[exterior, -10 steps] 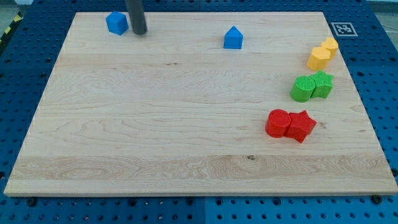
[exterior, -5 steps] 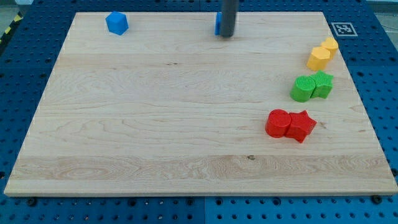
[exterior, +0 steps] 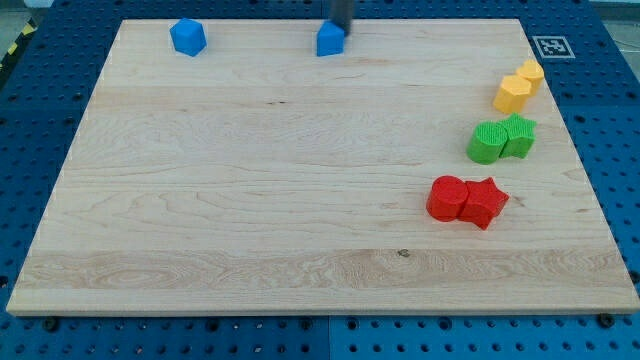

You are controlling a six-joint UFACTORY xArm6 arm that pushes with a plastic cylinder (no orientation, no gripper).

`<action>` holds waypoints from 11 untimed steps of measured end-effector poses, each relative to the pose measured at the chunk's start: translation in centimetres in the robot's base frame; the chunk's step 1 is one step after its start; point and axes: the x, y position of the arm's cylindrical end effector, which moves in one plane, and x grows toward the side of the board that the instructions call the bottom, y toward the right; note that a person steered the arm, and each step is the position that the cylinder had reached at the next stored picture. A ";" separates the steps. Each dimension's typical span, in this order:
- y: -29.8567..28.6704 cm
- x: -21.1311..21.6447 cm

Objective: Push blue triangle near to the blue cube

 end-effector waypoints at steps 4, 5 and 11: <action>5.5 2.2; 2.8 6.1; -5.7 2.7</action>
